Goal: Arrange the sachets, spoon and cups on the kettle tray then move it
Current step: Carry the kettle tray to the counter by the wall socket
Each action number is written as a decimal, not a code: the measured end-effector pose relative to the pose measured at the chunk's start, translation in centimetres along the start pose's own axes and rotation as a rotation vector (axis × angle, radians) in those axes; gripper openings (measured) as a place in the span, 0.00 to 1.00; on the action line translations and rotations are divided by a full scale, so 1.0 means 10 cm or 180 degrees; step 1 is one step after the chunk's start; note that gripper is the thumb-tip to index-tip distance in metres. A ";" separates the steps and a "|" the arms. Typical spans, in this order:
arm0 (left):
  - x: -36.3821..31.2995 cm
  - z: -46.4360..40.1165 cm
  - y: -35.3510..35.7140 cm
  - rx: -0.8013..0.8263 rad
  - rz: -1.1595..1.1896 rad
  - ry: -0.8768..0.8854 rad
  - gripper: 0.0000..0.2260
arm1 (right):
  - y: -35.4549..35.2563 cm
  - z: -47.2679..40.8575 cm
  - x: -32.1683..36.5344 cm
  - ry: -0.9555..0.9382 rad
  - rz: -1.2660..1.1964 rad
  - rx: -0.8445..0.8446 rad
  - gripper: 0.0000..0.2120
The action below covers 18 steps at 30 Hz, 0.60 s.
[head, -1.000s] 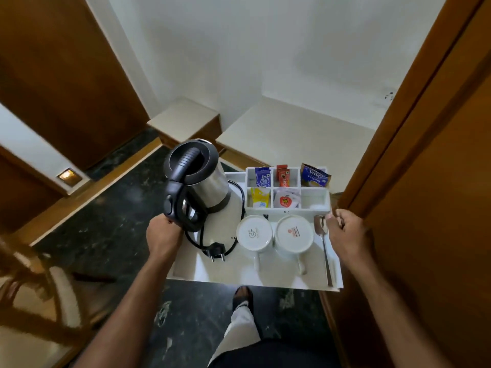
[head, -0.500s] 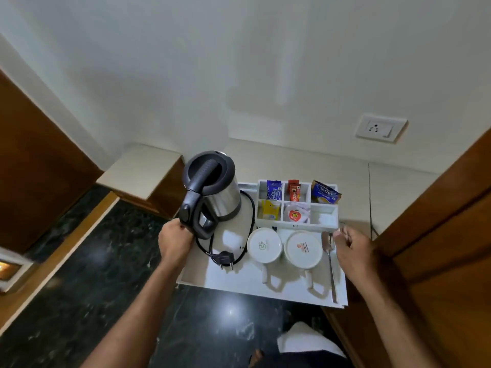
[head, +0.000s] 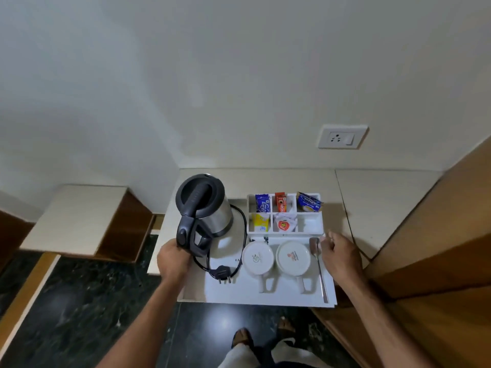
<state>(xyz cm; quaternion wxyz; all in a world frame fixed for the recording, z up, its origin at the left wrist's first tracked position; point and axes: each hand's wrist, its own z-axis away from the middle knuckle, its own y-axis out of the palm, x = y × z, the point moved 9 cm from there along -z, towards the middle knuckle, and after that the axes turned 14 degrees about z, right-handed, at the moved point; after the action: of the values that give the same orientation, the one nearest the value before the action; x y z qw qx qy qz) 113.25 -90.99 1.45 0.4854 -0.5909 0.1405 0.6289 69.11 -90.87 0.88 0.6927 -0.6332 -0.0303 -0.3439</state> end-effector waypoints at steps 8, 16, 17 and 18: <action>0.26 -0.52 0.40 0.0425 -0.0538 -0.0125 0.09 | 0.47 -0.23 -0.04 0.0388 0.0131 0.0234 0.09; 0.37 -0.81 0.58 0.0661 -0.0661 -0.0199 0.10 | 0.68 -0.39 0.03 0.0468 0.0315 0.0207 0.09; 0.39 -0.83 0.59 0.0676 -0.0673 -0.0232 0.10 | 0.69 -0.41 0.03 0.0446 0.0302 0.0177 0.09; 0.40 -0.84 0.59 0.0693 -0.0692 -0.0268 0.10 | 0.69 -0.43 0.04 0.0424 0.0281 0.0158 0.08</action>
<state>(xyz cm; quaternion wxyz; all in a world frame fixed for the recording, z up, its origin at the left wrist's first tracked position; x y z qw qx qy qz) 114.45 -98.44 -6.59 0.6173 -0.5195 0.1226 0.5779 71.32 -95.14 -5.71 0.7232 -0.5923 0.0353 -0.3535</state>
